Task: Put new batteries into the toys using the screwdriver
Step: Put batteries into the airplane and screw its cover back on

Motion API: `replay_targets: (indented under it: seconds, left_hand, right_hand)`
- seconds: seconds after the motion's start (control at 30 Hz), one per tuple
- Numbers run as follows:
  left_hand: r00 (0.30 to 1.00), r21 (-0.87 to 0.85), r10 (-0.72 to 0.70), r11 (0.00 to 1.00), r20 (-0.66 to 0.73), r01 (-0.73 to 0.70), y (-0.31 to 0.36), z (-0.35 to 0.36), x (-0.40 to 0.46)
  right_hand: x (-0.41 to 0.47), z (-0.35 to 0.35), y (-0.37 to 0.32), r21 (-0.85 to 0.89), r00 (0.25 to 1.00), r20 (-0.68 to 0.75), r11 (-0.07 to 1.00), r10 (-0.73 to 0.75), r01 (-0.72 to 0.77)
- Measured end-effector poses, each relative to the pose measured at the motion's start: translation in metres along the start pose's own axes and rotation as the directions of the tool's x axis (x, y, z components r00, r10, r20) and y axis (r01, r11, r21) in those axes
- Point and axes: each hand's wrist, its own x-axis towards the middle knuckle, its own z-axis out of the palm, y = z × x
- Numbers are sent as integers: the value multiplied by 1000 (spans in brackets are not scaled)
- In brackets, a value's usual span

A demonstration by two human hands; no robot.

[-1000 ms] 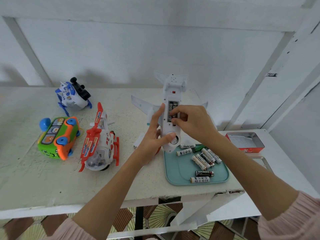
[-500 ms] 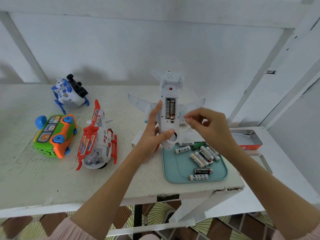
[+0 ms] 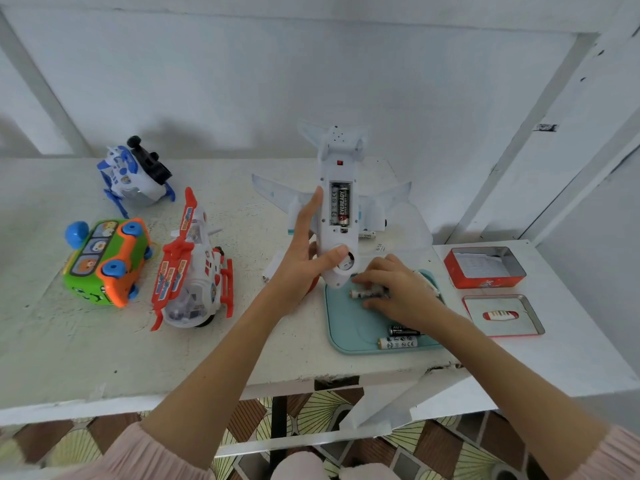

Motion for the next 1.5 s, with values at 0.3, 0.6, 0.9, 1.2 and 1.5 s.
replay_targets:
  seconds: [0.3, 0.6, 0.9, 1.2, 1.5]
  left_hand:
    - [1000, 16, -2, 1000, 5, 2, 0, -1, 0]
    - [1000, 22, -13, 1000, 3, 13, -2, -2, 2]
    - [1000, 18, -6, 1000, 16, 6, -2, -2, 1]
    - [1000, 71, -8, 997, 14, 7, -4, -3, 2]
    - [1000, 58, 14, 998, 13, -14, -6, -3, 2]
  right_hand:
    - [-6, -11, -1, 225, 997, -56, 974, 48, -34]
    - [7, -59, -43, 630, 907, -398, 760, 141, 158]
    - [45, -57, -63, 626, 837, -496, 763, 229, 162]
    - [68, -50, -60, 424, 797, -588, 891, 136, 160]
    - [75, -37, -42, 122, 796, -603, 981, -48, 152]
